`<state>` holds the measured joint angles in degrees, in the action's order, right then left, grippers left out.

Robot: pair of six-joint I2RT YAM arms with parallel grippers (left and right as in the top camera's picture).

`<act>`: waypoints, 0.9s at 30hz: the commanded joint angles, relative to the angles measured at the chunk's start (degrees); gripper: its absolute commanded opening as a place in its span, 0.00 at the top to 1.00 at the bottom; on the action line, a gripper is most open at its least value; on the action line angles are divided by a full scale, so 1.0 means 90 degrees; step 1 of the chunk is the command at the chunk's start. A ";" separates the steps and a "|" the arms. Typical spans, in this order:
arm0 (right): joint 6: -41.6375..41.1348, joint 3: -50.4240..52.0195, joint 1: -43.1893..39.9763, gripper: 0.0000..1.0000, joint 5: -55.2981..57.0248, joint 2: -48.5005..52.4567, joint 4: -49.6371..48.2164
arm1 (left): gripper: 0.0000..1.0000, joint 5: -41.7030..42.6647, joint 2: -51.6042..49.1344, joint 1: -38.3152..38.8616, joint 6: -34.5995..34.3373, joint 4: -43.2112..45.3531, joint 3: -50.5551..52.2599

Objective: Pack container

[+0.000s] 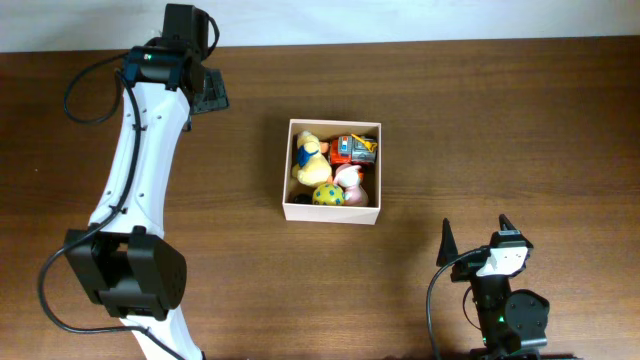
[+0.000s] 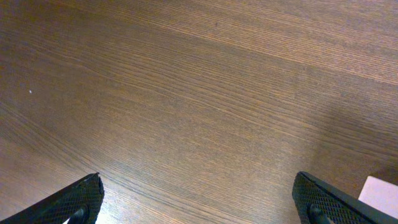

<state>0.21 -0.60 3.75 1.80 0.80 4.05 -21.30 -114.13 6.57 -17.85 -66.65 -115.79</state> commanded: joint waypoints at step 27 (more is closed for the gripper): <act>-0.0029 0.0032 -0.0012 0.01 -0.0034 -0.0049 0.0056 | 0.01 -0.0068 0.0138 -0.0216 -0.0066 0.0090 -0.0058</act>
<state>0.21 -0.60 3.75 1.83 0.80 4.05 -21.30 -114.13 6.44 -17.85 -67.53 -115.79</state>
